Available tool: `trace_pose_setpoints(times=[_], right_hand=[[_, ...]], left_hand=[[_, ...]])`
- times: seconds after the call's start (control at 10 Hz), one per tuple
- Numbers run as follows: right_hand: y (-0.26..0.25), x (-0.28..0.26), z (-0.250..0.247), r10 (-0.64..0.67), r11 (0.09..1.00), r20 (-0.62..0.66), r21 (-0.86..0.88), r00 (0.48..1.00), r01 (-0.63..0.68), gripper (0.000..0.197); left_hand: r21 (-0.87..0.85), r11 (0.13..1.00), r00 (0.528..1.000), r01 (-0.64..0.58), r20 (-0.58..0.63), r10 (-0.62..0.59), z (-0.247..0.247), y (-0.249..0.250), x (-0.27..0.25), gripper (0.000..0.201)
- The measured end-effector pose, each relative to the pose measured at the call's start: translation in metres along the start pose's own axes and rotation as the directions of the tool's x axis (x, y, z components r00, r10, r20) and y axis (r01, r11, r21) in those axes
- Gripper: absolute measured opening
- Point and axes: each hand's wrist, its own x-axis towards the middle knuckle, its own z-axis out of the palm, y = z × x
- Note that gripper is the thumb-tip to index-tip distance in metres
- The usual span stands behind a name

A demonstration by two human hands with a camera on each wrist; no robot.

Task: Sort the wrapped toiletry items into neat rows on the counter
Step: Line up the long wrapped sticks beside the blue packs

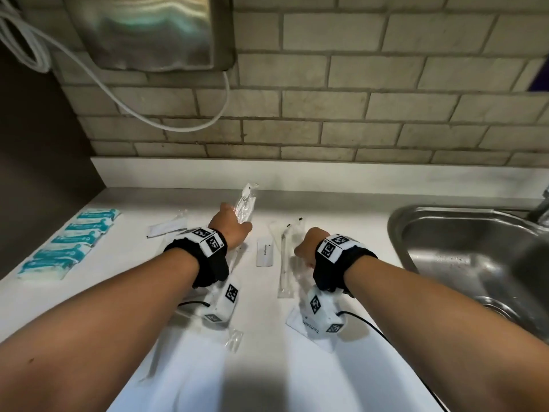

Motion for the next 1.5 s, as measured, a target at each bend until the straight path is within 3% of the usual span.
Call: trace_pose_setpoints(times=[0.1, 0.2, 0.3, 0.4, 0.5, 0.6, 0.7, 0.9, 1.0, 1.1, 1.2, 1.3, 1.4, 1.5], right_hand=[[-0.009, -0.013, -0.004, 0.046, 0.999, 0.066, -0.010, 0.997, -0.046, 0.039], [-0.019, -0.029, -0.012, -0.085, 0.833, 0.181, -0.526, 0.980, 0.169, 0.062], [-0.021, -0.027, -0.001, -0.034, 0.750, 0.209, -0.641, 0.977, 0.163, 0.068], [-0.024, -0.032, 0.006, -0.118, 0.678, 0.249, -0.687, 0.961, 0.262, 0.049], [-0.022, -0.035, 0.005, -0.071, 0.782, 0.199, -0.598, 0.977, 0.179, 0.051], [-0.021, -0.021, 0.008, -0.092, 0.889, 0.081, -0.442, 0.992, 0.118, 0.085], [-0.042, -0.025, 0.007, -0.172, 0.961, -0.018, -0.225, 0.985, 0.163, 0.051], [-0.121, -0.044, 0.017, -0.419, 0.906, -0.094, 0.018, 0.903, 0.422, 0.027], [-0.158, -0.061, 0.034, -0.521, 0.847, -0.074, 0.078, 0.850, 0.526, 0.022], [-0.190, -0.077, 0.061, -0.601, 0.798, -0.035, 0.023, 0.799, 0.602, 0.028], [-0.217, -0.090, 0.085, -0.707, 0.707, 0.001, 0.017, 0.707, 0.707, 0.023], [-0.238, -0.100, 0.098, -0.699, 0.714, 0.071, 0.041, 0.711, 0.699, 0.033], [-0.243, -0.101, 0.102, -0.608, 0.779, 0.208, -0.033, 0.767, 0.626, 0.061], [-0.247, -0.097, 0.121, -0.528, 0.817, 0.263, -0.101, 0.807, 0.568, 0.095]], left_hand=[[-0.012, 0.999, 0.999, -0.042, -0.025, 0.041, -0.009, 0.002, -0.004, 0.046], [-0.025, 0.997, 0.997, -0.074, -0.022, 0.073, -0.012, 0.002, -0.008, 0.047], [-0.016, 0.996, 0.996, -0.092, -0.010, 0.092, -0.014, 0.002, -0.013, 0.046], [-0.002, 0.996, 0.996, -0.084, 0.013, 0.084, -0.017, -0.001, -0.019, 0.045], [-0.020, 0.996, 0.996, -0.092, -0.011, 0.092, -0.026, -0.008, -0.021, 0.044], [-0.007, 0.995, 0.993, -0.099, -0.072, 0.098, -0.042, -0.018, -0.024, 0.041], [-0.063, 0.994, 0.990, -0.091, -0.117, 0.083, -0.058, -0.029, -0.023, 0.039], [-0.264, 0.959, 0.987, -0.104, -0.147, 0.067, -0.088, -0.056, -0.017, 0.031], [-0.445, 0.891, 0.992, -0.085, -0.120, 0.035, -0.104, -0.069, -0.017, 0.049], [-0.506, 0.858, 0.995, -0.091, -0.089, 0.053, -0.120, -0.089, -0.017, 0.066], [-0.521, 0.850, 0.997, -0.078, -0.044, 0.064, -0.136, -0.114, -0.007, 0.091], [-0.500, 0.865, 0.999, -0.045, -0.002, 0.051, -0.152, -0.149, 0.010, 0.096], [-0.487, 0.866, 0.994, -0.113, -0.046, 0.103, -0.171, -0.160, 0.002, 0.063], [-0.445, 0.885, 0.990, -0.139, -0.097, 0.107, -0.189, -0.188, 0.005, 0.047]])
